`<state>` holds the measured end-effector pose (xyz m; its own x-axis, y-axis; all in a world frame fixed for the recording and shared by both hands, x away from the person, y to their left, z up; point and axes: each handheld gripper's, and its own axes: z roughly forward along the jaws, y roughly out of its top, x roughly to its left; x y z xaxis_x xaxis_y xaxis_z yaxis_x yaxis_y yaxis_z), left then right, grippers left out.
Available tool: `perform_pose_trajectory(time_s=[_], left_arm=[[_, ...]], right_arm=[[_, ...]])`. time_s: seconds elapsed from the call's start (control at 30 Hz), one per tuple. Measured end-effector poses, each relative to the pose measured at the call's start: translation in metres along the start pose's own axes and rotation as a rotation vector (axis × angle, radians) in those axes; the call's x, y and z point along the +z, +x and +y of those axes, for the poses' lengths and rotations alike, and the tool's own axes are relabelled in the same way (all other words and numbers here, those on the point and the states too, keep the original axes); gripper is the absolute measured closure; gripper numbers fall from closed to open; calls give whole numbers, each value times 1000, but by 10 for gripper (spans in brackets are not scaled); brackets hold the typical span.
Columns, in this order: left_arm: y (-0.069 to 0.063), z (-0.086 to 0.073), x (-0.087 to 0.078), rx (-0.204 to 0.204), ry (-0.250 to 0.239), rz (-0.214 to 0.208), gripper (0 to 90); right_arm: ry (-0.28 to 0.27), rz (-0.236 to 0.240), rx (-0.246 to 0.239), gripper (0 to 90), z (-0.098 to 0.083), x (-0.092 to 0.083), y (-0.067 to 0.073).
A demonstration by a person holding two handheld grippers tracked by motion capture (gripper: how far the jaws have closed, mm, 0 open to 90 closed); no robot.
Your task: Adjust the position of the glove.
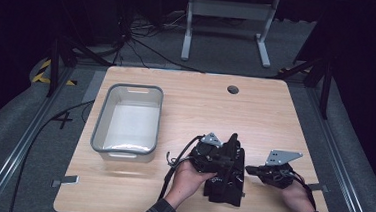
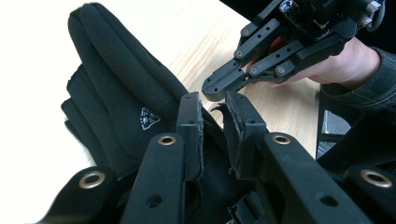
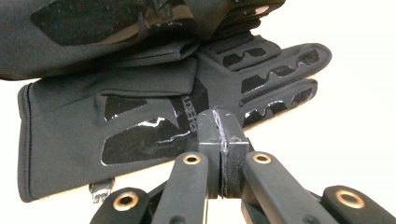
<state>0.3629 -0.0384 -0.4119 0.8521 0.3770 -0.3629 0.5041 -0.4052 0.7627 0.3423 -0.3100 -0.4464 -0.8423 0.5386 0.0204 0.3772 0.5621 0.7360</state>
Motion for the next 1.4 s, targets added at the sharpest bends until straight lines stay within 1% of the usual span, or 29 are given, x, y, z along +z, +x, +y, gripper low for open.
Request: perform_pose_trajectory(time_s=[0.1, 0.2, 0.23, 0.27, 0.33, 0.4, 0.5, 0.6, 0.63, 0.7, 0.77, 0.83, 0.87, 0.97, 1.07, 1.23, 1.33, 1.4], left_arm=[[-1, 2, 0, 13, -5, 4, 757], [-1, 5, -4, 30, -12, 11, 757], [-1, 5, -6, 33, -13, 22, 758], [0, 4, -7, 36, -10, 25, 771], [1, 2, -10, 44, 3, 46, 800], [3, -3, -12, 50, 22, 85, 819], [8, -13, -14, 50, 59, 127, 832], [13, -25, -14, 30, 88, 141, 832], [14, -29, -14, 32, 101, 147, 832], [15, -35, -13, 20, 125, 148, 832], [14, -39, -11, 15, 142, 134, 831], [10, -42, -8, 21, 151, 118, 831], [10, -42, -8, 21, 151, 118, 831], [5, -45, -3, 31, 171, 102, 830], [3, -47, 0, 34, 183, 93, 831], [3, -47, 0, 34, 182, 92, 830], [8, -46, -1, 30, 179, 108, 829], [11, -46, -1, 24, 178, 118, 829]], right_arm=[[2, -3, 0, 900, -2, -1, 0], [2, -3, 2, 900, -3, -3, 0], [1, -5, 2, 900, -3, -4, 0], [2, -4, 4, 900, -4, -5, 0], [4, -4, 6, 900, -5, -6, 0], [9, 2, 6, 900, -6, -6, 1], [20, 9, 7, 900, -9, -6, 3], [28, 18, 5, 900, -9, -5, 6], [29, 21, 2, 900, -9, -4, 7], [36, 28, -2, 900, -8, -2, 8], [42, 39, -4, 900, -8, 1, 9], [50, 46, -10, 900, -8, 3, 11], [50, 46, -10, 900, -8, 3, 11], [53, 53, -20, 900, -7, 7, 12], [55, 50, -17, 900, -6, 10, 11], [55, 50, -16, 900, -4, 13, 10], [57, 60, -15, 900, -3, 14, 11], [61, 72, -27, 900, -2, 16, 13]])
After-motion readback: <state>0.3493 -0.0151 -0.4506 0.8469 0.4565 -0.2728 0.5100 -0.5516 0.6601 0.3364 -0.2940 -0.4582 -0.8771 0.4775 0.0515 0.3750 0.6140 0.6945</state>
